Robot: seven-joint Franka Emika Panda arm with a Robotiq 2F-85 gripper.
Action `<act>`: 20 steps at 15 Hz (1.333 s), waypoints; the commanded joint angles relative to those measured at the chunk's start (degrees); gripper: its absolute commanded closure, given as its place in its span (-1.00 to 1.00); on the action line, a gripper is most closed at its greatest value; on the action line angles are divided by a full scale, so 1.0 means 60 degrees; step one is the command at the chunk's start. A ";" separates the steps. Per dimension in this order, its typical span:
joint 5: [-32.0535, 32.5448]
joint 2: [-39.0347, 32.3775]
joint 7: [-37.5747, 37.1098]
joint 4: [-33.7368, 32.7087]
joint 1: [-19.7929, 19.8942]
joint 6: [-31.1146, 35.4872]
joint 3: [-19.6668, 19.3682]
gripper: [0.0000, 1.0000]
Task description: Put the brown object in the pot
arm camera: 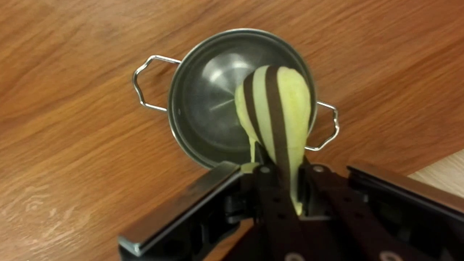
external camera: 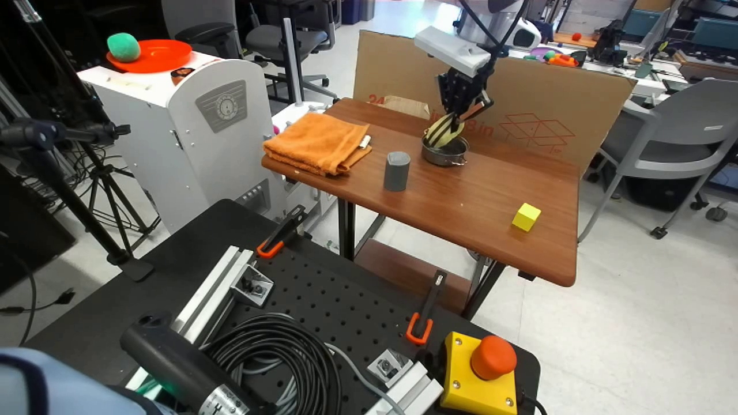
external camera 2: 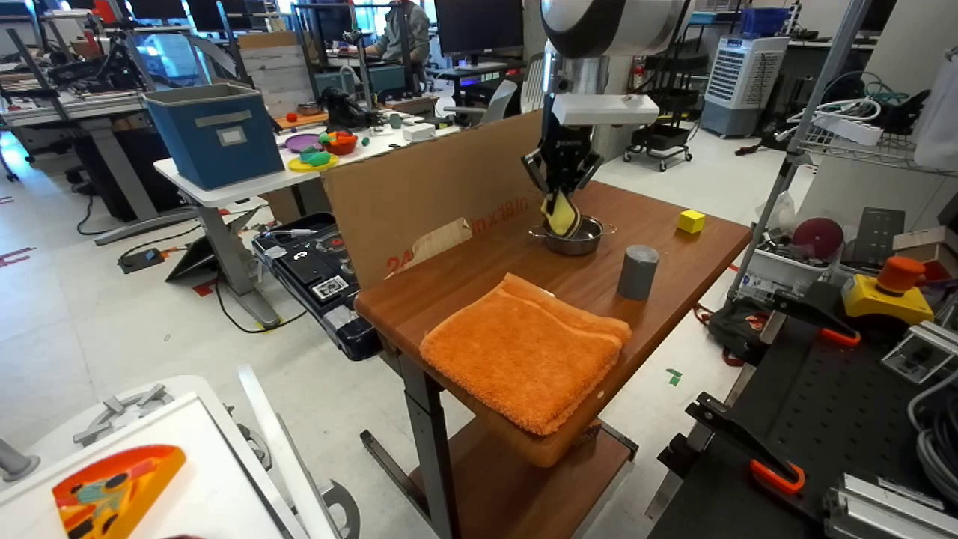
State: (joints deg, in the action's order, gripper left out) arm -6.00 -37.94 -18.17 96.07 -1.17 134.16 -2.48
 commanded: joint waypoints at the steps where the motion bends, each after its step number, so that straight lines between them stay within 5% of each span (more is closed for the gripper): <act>1: 0.0152 -0.0293 -0.0313 -0.0452 -0.0169 -0.0402 -0.0236 0.93; 4: 0.0166 0.0066 -0.0394 -0.0147 -0.0191 -0.0481 -0.0288 0.93; 5: 0.0167 0.0179 -0.0406 -0.0039 -0.0191 -0.0487 -0.0295 0.22; 6: 0.0188 0.0296 -0.0399 0.0062 -0.0194 -0.0522 -0.0306 0.20; 14: 0.0438 0.2093 -0.0505 0.1602 -0.0219 -0.0755 -0.0452 -0.95; 20: 0.0437 0.2569 -0.0374 0.2005 0.0046 -0.1546 -0.0440 -1.00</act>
